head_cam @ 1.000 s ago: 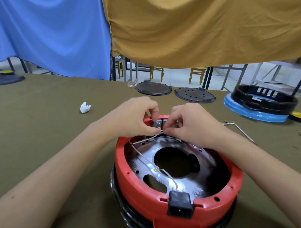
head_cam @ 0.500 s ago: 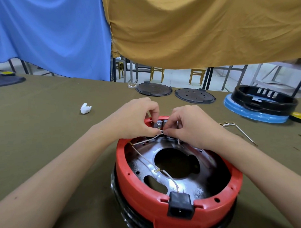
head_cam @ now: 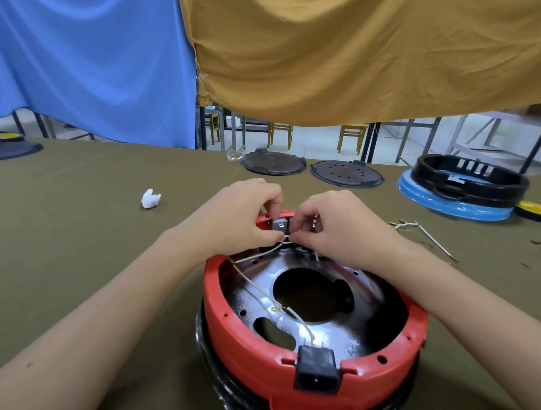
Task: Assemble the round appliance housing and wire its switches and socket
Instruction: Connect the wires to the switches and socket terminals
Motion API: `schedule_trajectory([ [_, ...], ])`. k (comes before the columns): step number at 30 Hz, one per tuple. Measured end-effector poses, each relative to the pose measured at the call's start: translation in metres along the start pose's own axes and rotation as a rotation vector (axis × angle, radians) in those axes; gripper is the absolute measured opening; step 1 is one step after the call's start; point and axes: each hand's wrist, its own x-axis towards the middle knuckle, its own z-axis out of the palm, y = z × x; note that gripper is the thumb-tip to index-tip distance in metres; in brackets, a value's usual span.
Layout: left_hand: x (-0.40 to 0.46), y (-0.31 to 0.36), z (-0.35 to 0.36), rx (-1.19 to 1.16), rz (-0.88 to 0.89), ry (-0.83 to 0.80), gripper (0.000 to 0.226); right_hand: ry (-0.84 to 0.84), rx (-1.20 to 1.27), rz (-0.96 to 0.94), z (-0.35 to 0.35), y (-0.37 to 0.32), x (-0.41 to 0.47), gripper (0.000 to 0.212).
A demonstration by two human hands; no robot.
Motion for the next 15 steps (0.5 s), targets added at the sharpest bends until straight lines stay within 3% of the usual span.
schedule_trajectory([
  [5,0.001,-0.003,0.000,-0.020,0.013,-0.012,0.028,0.017,0.023,0.005,-0.009,-0.001,0.000,0.006],
  [10,0.000,-0.004,0.000,-0.095,0.037,-0.040,0.040,-0.070,-0.036,0.049,-0.030,-0.001,-0.003,0.012],
  [15,-0.001,-0.002,0.000,-0.062,0.034,-0.031,0.032,-0.133,-0.166,0.069,-0.019,-0.006,-0.004,0.016],
])
